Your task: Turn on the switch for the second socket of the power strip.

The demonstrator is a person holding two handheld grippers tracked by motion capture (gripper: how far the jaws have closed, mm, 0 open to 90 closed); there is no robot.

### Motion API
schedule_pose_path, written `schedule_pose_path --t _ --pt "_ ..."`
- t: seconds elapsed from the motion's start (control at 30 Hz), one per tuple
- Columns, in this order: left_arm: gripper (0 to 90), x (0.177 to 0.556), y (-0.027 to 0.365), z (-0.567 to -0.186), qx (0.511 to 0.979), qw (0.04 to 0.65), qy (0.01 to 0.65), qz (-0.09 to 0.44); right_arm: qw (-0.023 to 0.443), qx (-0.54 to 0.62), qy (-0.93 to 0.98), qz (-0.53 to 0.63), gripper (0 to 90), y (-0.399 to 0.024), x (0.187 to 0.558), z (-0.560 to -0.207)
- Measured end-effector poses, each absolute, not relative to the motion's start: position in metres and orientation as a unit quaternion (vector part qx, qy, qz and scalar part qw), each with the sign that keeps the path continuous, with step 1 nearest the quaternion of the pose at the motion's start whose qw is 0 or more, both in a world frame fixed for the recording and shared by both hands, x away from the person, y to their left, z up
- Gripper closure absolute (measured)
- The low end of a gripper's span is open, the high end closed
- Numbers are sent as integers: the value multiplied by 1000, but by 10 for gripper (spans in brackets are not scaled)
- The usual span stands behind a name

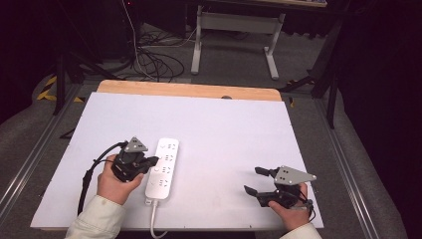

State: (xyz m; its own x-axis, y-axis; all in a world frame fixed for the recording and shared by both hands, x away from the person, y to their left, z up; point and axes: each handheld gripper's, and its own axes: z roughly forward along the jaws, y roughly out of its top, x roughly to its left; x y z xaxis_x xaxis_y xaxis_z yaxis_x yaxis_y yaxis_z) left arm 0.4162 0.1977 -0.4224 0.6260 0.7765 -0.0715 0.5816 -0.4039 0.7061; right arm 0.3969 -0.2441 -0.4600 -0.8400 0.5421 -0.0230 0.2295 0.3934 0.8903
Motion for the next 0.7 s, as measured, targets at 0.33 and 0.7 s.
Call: schedule_pose_path --t 0.33,0.7 --pt "900 409 196 -410 829 361 399 151 157 236 821 496 265 -244 397 -460" --pt "787 407 198 -407 826 371 400 142 158 236 820 496 265 -245 397 -460"
